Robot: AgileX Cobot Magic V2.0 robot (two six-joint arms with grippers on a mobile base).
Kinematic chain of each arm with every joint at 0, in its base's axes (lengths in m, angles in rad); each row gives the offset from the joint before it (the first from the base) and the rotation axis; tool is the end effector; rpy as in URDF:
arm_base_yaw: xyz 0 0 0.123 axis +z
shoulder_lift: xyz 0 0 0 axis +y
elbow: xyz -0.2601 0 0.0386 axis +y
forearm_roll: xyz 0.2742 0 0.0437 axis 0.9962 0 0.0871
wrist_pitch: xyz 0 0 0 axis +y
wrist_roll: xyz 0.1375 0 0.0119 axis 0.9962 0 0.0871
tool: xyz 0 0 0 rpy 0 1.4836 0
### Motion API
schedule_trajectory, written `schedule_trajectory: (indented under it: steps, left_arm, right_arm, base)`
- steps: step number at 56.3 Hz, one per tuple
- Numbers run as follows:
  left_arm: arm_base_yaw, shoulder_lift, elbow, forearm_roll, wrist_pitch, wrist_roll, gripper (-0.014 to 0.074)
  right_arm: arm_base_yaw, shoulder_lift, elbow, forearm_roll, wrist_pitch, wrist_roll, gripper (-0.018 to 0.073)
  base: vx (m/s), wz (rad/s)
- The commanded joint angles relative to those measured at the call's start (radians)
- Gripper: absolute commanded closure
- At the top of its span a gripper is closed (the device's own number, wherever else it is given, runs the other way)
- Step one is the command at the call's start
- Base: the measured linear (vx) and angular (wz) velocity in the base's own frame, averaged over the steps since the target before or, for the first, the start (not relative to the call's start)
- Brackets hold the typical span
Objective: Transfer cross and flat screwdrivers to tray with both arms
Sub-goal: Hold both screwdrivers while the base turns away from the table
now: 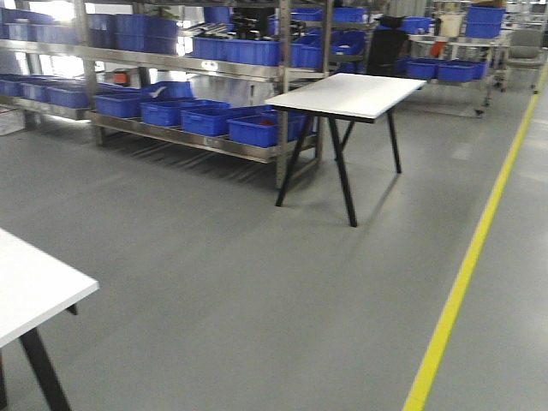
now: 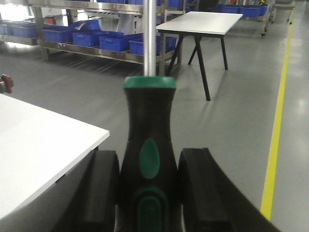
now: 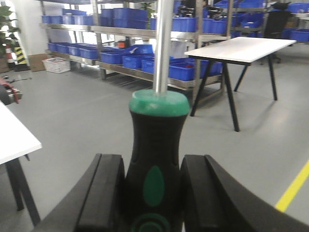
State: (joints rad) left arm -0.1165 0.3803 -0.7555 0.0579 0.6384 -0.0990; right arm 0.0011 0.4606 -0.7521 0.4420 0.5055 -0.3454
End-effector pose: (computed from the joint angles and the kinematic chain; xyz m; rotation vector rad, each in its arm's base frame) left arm 0.1473 -0.0124 0.3724 0.0306 1.7465 -0.0936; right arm 0.1687 0.0288 0.3823 -0.1207 1.6539 0.2093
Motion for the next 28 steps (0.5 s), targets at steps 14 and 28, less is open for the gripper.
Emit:
schedule_trajectory:
  steps: [14,28]
  left_arm:
    - [-0.004,0.011,-0.029,-0.005,-0.1,0.001,0.0599]
    - [-0.004,0.011,-0.029,-0.005,-0.099,0.001,0.0599]
  right_arm:
    - [-0.002,0.004,-0.026,0.016,-0.09,-0.003,0.0567]
    - [-0.002,0.004,-0.026,0.016,-0.091,-0.003,0.0567]
  base:
    - [0.06,-0.35]
    - [0.14,-0.37]
